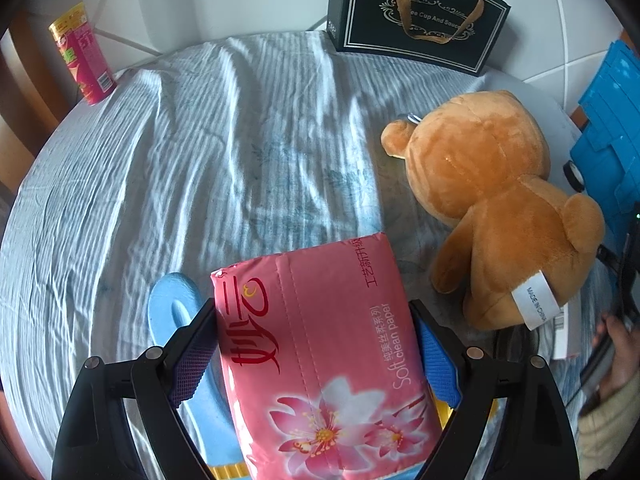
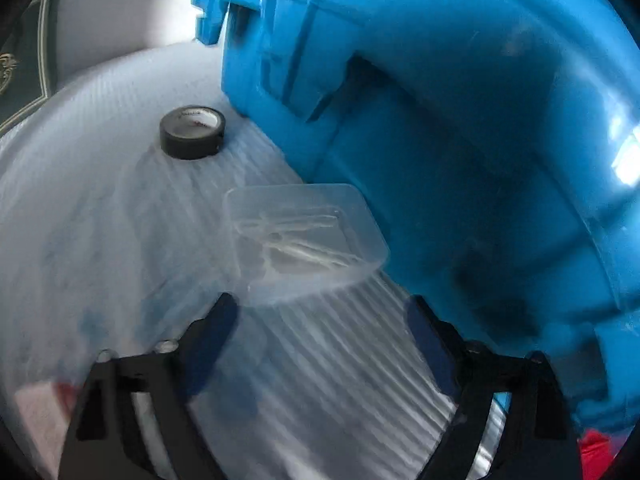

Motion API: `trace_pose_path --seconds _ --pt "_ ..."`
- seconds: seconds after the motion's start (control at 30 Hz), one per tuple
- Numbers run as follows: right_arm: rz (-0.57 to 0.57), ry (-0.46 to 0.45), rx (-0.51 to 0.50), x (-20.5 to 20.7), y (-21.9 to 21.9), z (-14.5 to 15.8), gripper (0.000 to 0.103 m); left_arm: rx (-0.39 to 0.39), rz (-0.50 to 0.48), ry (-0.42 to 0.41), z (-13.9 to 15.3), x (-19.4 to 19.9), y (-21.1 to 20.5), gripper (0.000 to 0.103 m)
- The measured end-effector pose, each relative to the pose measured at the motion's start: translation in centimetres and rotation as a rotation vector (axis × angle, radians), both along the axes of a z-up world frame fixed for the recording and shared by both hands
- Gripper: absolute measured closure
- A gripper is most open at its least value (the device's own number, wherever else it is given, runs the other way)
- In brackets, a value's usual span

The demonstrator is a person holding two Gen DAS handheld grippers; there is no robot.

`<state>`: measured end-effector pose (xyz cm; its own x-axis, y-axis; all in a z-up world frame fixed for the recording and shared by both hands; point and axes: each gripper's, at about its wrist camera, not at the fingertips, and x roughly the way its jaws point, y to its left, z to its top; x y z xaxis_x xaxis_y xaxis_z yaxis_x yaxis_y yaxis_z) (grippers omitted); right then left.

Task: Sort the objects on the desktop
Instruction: 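Hold the tissue pack with the left gripper while the right gripper reaches toward the clear plastic box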

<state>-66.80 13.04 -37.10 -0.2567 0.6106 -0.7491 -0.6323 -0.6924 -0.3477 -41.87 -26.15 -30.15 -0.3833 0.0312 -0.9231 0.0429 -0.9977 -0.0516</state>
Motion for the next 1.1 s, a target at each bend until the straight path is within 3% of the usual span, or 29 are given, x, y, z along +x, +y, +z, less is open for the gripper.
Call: trace_pose_path --seconds 0.07,0.13,0.23,0.33,0.4,0.47,0.87,1.1 --pt "0.004 0.058 -0.043 -1.0 0.8 -0.5 0.0 0.0 0.005 -0.003 -0.1 -0.1 0.0 0.013" --pt "0.004 0.118 -0.1 -1.5 1.6 -0.9 0.0 0.001 0.009 -0.006 -0.1 -0.2 0.1 0.013" --pt "0.11 0.154 -0.184 -3.1 1.2 -1.6 0.0 0.0 0.008 -0.004 -0.1 -0.3 0.3 0.013" --pt "0.424 0.105 -0.217 -5.8 -4.1 -2.1 0.0 -0.001 0.012 -0.004 0.0 -0.5 0.3 0.013" --pt "0.603 0.073 -0.271 -6.5 -7.9 -2.4 0.006 -0.001 0.015 -0.002 0.1 -0.6 0.4 0.013" --pt "0.746 0.048 -0.332 -6.9 -11.2 -2.7 0.026 0.0 0.017 0.0 0.2 -0.7 0.4 0.013" --pt "0.718 -0.004 -0.012 -6.3 -10.2 0.2 0.026 0.023 0.045 -0.013 -0.7 -0.8 -0.2 0.013" --pt "0.596 -0.049 -0.029 -8.5 -4.6 0.3 0.026 0.014 0.063 -0.021 -1.1 -0.7 -0.5 0.013"
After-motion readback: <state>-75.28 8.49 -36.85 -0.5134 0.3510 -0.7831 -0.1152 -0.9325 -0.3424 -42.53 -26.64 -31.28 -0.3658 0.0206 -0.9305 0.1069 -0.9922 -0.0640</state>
